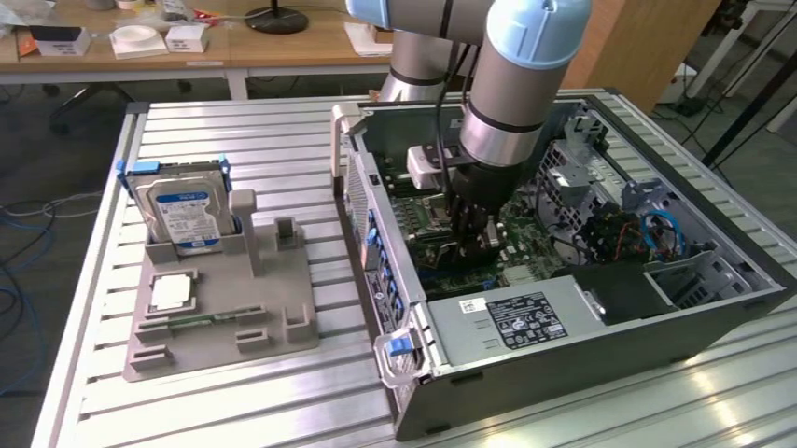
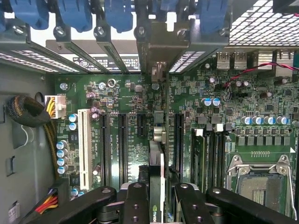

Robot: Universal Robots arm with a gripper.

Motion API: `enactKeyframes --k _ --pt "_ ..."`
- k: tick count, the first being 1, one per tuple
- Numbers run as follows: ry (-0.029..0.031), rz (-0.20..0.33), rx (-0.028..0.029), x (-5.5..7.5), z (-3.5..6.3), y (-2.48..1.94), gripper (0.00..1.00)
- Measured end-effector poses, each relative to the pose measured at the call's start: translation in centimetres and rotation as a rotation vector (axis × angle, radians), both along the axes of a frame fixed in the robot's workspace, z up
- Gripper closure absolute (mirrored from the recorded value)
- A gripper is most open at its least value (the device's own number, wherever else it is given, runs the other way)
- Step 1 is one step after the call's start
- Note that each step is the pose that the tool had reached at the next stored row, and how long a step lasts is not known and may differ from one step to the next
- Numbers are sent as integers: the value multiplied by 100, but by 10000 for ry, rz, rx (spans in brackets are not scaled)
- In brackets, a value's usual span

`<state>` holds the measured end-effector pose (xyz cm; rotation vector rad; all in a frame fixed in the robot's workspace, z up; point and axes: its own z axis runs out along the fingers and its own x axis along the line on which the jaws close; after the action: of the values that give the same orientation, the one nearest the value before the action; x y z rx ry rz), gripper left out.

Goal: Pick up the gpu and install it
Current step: 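Insert the gpu into the slot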

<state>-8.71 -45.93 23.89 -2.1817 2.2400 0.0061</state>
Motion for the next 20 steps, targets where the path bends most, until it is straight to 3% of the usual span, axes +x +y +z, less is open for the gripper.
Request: enactKeyframes --k 4,6,9,10,20 --pt "-5 -1 10 0 -5 1 67" --pt "-1 -1 2 0 -2 0 55" --pt "0 0 1 0 -2 0 49" --pt "0 -1 -1 0 6 -1 43" --pt "0 -4 -4 0 352 0 43"
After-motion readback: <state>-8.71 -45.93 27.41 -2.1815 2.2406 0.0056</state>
